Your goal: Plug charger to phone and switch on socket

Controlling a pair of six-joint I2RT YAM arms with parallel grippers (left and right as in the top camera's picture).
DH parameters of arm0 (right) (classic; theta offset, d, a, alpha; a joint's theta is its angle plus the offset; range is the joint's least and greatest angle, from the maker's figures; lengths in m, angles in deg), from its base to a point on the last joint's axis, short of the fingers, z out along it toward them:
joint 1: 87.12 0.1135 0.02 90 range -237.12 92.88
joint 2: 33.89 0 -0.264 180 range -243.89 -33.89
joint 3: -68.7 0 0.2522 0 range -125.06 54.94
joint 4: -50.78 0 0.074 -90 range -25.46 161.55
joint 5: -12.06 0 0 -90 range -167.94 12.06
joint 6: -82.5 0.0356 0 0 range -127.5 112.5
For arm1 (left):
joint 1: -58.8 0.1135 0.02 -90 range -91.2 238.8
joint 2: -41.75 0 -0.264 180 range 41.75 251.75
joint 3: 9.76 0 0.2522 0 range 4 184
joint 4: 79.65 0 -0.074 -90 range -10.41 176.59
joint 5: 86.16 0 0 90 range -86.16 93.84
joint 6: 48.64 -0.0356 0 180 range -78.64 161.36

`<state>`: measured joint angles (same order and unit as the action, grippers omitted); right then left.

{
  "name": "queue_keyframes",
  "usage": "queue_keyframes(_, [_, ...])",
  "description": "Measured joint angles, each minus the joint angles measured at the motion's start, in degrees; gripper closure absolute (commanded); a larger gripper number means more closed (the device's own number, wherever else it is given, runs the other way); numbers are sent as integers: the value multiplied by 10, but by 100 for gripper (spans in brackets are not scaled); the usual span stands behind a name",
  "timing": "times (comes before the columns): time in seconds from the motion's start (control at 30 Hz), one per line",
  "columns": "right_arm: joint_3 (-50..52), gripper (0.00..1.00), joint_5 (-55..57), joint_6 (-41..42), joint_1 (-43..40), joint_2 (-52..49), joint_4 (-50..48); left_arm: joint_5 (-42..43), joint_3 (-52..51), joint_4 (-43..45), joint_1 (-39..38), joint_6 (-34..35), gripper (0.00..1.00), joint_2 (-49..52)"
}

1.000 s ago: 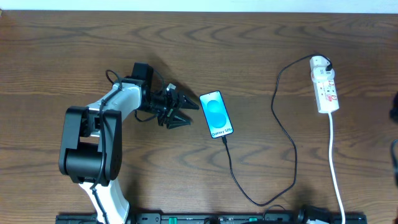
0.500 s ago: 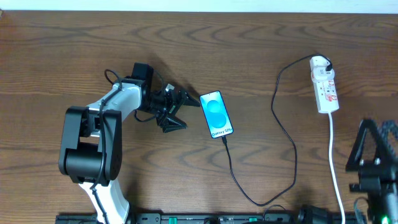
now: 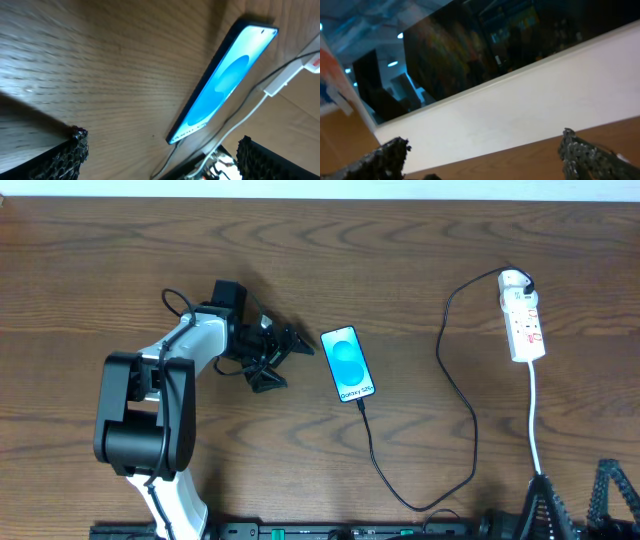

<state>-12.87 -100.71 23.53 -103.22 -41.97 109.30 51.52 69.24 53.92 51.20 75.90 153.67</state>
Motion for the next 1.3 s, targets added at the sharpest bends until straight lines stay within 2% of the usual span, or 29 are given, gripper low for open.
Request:
queue_keyframes(0.13, [0, 1, 16, -33, -29, 0, -26, -26, 2, 0, 0, 1, 2, -6])
queue_keyframes(0.4, [1, 1, 60, -54, -52, 0, -196, -71, 5, 0, 0, 2, 2, -14])
queue_keyframes(0.57, [3, 1, 67, -59, -53, 0, -127, -78, 7, -1, 0, 2, 2, -15])
queue_keyframes(0.87, [62, 1, 73, -59, -45, 75, -131, -80, 7, -1, 0, 2, 2, -15])
queue_keyframes(1.3, [76, 1, 67, -59, 30, 76, -128, -80, 7, -1, 0, 2, 2, -15])
